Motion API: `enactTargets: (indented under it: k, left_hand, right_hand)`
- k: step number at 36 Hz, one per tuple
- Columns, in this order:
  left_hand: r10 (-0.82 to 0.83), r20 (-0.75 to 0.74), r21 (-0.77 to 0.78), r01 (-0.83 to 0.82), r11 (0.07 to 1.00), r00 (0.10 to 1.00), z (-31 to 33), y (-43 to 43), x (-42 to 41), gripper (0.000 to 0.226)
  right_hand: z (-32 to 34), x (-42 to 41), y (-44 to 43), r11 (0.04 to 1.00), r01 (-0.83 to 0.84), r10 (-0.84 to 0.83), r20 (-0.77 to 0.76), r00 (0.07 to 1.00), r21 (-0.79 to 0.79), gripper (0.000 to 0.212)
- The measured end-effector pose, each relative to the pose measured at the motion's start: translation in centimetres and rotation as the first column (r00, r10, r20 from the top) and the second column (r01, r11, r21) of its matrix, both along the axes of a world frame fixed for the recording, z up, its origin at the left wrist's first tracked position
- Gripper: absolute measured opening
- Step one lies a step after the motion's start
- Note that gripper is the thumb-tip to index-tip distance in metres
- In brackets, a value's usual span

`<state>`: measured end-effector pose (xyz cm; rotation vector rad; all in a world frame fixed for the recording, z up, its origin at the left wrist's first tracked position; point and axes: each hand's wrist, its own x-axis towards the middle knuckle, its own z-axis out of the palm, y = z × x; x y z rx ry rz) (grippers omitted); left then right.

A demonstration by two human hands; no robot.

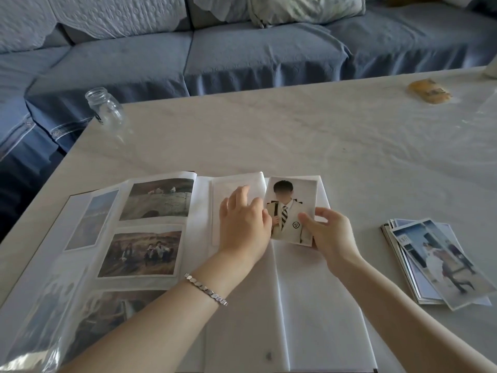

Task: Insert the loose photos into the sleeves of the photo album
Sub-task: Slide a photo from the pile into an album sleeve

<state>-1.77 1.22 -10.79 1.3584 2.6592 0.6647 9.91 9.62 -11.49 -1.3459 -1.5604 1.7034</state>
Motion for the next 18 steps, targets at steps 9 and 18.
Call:
enactTargets:
  k: [9,18]
  left_hand:
    - [-0.024,0.016,-0.039,0.024,0.999,1.0,-0.4,0.2,0.1,0.024]
    - [0.008,0.072,0.009,-0.009,1.0,0.997,0.1,-1.0,-0.3,0.053]
  right_hand:
    - [1.3,-0.9,1.2,0.987,-0.155,0.157,0.045,0.987,-0.037,0.016]
    - [1.8,-3.0,1.3,0.97,-0.242,0.234,0.194,0.952,0.014,0.017]
